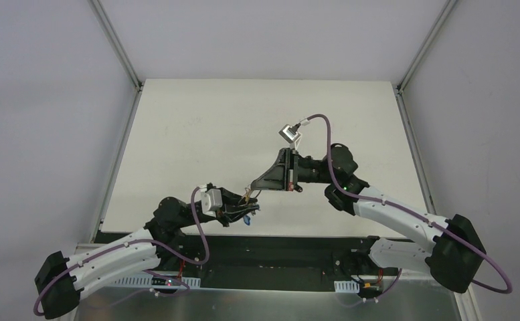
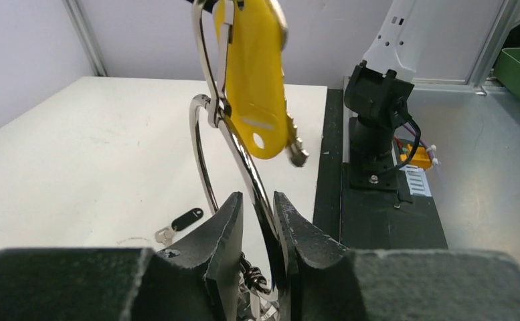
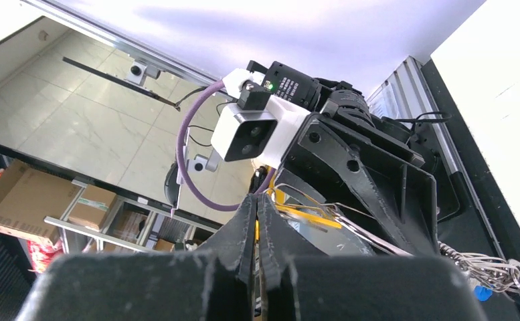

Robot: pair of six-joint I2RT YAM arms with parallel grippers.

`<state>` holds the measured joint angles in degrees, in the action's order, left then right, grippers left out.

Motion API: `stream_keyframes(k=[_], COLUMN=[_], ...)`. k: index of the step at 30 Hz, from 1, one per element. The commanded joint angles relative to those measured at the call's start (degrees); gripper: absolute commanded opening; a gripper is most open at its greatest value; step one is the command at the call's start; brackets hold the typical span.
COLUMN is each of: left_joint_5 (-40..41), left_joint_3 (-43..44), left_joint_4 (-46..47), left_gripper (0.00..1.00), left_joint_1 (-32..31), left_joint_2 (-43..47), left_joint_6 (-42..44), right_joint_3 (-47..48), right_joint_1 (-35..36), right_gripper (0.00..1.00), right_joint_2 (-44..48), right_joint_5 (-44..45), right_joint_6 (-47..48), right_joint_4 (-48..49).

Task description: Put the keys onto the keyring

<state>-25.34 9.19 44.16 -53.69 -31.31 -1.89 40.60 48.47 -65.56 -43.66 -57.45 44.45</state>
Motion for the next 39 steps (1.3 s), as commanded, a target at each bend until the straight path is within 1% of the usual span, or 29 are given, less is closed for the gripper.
stream_keyframes(k=[1, 2, 3, 10, 15, 18, 22, 25, 30, 35, 37, 39], left_joint_5=[-0.85, -0.63, -0.19, 2.77, 7.77, 11.33, 14.82, 17.97, 22.92, 24.19, 24.71, 25.71], left_joint_3=[2.41, 2.4, 2.45, 1.78, 2.19, 2.77, 3.89, 4.78, 6.13, 8.91, 10.63, 12.28], left_joint_4=[-0.45, -0.6, -0.77, -0.74, -3.09, -4.95, -7.23, -9.22, -10.85, -13.45, -15.9, -18.19], left_gripper=[0.17, 0.1, 0.0, 0.0, 0.0, 0.0, 0.0, 0.0, 0.0, 0.0, 0.0, 0.0], left_joint_1=[-0.47, -0.46, -0.47, -0.52, -0.49, -0.49, -0.46, -0.45, -0.48, -0.48, -0.5, -0.53], left_joint_2=[-0.28, -0.13, 0.06, 2.24, 3.83, 3.66, 2.23, 1.55, 0.33, -1.74, -2.79, -3.83], left_joint_6=[1.23, 1.27, 1.3, 0.85, 0.4, 0.37, 0.95, 0.97, -0.04, -1.45, -1.98, -2.72], right_joint_3=[3.08, 2.82, 2.56, 0.1, -2.56, -3.23, -4.97, -5.88, -8.03, -9.14, -9.75, -9.91], right_joint_1=[-0.29, -0.26, -0.26, -0.22, -0.37, -0.35, -0.66, -0.77, -0.88, -0.83, -0.97, -0.93], right_gripper=[0.0, 0.0, 0.0, 0.0, 0.0, 0.0, 0.0, 0.0, 0.0, 0.22, 0.36, 0.44], right_joint_2=[3.16, 3.28, 3.39, 4.57, 6.33, 8.12, 12.75, 15.88, 20.29, 23.47, 24.89, 26.13], right_joint_5=[0.57, 0.59, 0.66, 1.27, 1.78, 2.08, 4.55, 7.48, 13.06, 18.76, 20.91, 24.26], right_joint_6=[1.88, 2.02, 2.06, 2.97, 4.91, 7.78, 12.46, 16.0, 19.64, 22.28, 23.13, 23.84], right_joint_4=[2.67, 2.66, 2.59, 1.48, -1.25, -6.05, -13.85, -21.12, -29.88, -36.61, -38.4, -40.65])
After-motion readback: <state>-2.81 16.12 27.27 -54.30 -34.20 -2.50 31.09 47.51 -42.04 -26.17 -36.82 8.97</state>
